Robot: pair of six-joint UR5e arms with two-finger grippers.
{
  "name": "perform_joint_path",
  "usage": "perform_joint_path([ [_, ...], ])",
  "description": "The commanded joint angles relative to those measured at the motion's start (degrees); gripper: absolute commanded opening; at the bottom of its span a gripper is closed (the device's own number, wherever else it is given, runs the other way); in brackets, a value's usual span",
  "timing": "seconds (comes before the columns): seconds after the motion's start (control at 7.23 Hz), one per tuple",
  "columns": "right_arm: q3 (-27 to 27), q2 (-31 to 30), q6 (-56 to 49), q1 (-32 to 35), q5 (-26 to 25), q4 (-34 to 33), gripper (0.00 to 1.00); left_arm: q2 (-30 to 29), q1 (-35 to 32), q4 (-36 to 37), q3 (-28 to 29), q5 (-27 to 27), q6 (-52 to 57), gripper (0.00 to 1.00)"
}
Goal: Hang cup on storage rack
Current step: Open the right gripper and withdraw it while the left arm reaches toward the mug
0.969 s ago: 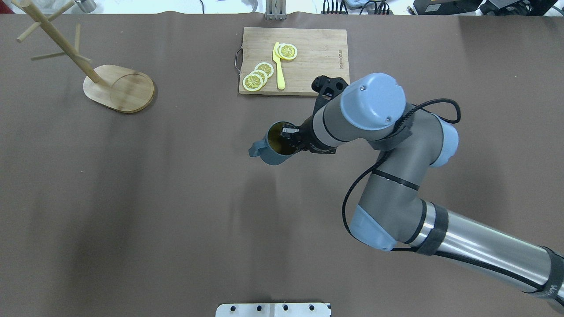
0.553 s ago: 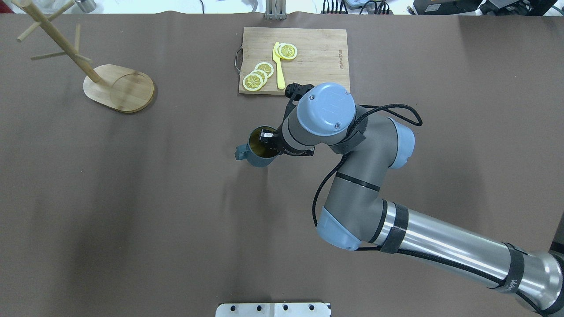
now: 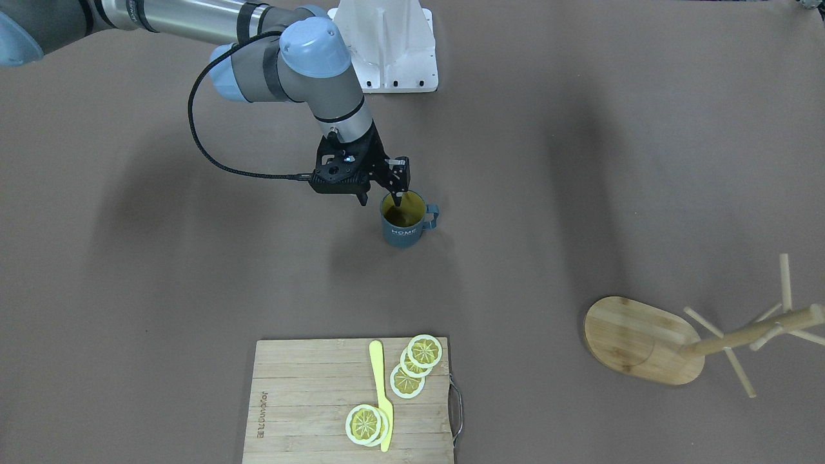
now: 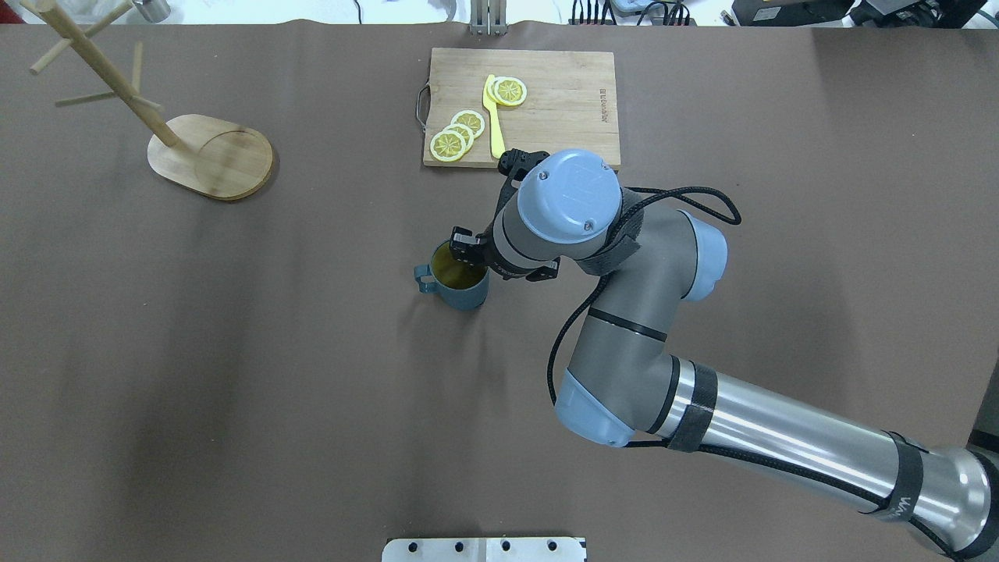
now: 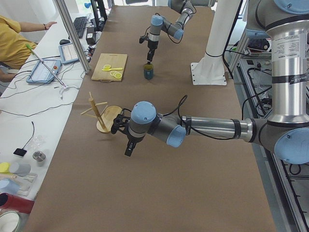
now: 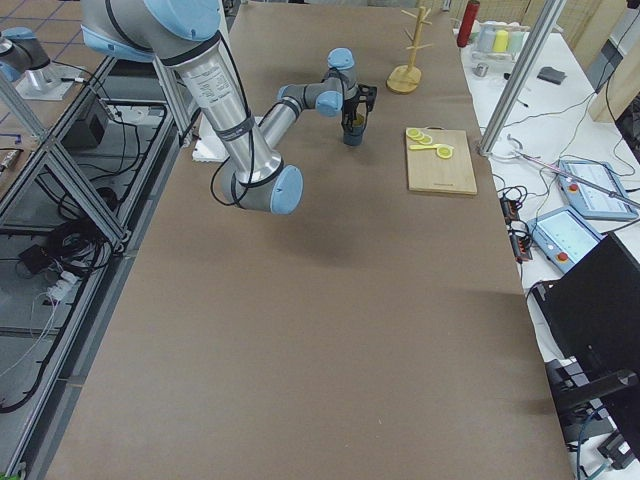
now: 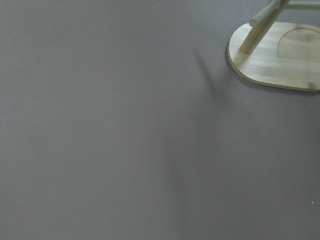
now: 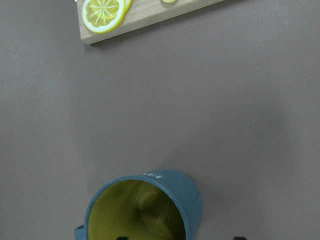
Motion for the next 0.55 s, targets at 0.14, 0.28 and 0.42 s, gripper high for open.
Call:
perform_joint_path([
  [0.14, 11.78, -8.8, -1.02, 8.34, 8.68, -3.33, 1.0, -2.87, 5.17, -10.88, -0.44, -4.55, -21.55, 0.98],
  [0.28, 13.12, -13.46, -5.29, 11.51, 10.54, -2.98, 1.0, -4.62, 10.61, -16.78, -0.62, -3.6, -32.7, 0.98],
  [0.42, 13.04, -17.25, -13.34, 14.93, 12.56, -2.98, 1.0, -9.08, 14.31, -17.54, -1.66, -1.16, -43.69, 0.98],
])
